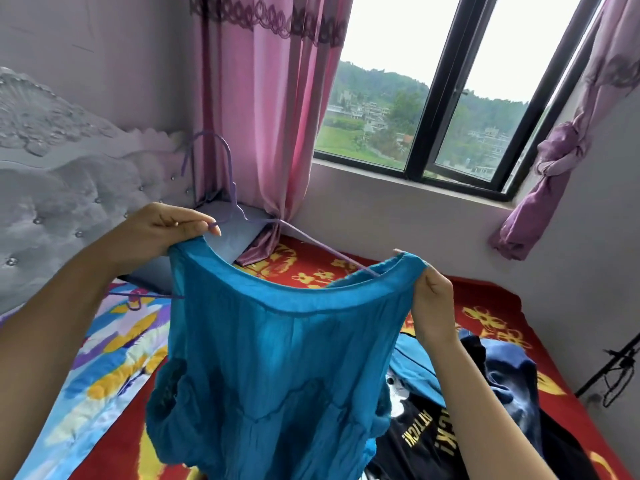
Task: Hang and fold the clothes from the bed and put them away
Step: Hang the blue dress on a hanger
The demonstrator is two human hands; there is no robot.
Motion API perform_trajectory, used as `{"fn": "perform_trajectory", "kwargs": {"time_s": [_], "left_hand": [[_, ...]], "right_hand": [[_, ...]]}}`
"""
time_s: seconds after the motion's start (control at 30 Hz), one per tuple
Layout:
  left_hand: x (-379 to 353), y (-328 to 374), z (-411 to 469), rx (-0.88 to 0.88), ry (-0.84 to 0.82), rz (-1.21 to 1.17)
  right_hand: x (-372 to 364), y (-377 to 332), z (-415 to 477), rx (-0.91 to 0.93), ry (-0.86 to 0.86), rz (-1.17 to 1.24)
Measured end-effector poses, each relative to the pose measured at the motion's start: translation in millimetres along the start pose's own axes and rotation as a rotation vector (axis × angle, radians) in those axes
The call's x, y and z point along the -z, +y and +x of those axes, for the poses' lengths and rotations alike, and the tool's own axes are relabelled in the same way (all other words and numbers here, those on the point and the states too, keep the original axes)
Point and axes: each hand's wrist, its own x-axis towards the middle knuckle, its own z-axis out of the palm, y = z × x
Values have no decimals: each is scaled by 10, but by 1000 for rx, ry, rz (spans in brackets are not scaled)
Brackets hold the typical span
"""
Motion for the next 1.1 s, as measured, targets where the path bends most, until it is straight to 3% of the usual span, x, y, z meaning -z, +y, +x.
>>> {"fn": "perform_trajectory", "kwargs": {"time_s": [0.13, 0.27, 0.37, 0.43, 0.53, 0.63, 0.73, 1.0, 1.1], "left_hand": [[-52, 16, 38, 14, -8, -4], [-82, 57, 59, -34, 7, 84], [-173, 80, 72, -79, 55, 81], [-291, 97, 85, -98, 58, 79], [-434, 94, 56, -73, 34, -9], [-384, 111, 10, -30, -66, -34], [-330, 180, -18, -24, -170, 40], [-320, 342, -24, -69, 9, 143], [-114, 365, -125, -11, 24, 147]], "right_hand": [[33, -243, 131, -214, -361, 242], [179, -452, 318, -186, -391, 345], [151, -525, 326, -278, -516, 270], [72, -547, 296, -278, -611, 37], [6, -608, 296, -74, -490, -280], [71, -667, 371, -66, -340, -196], [48, -687, 375, -145, -319, -199], [-340, -797, 267, -306, -829, -430], [-280, -817, 372, -341, -821, -98]]}}
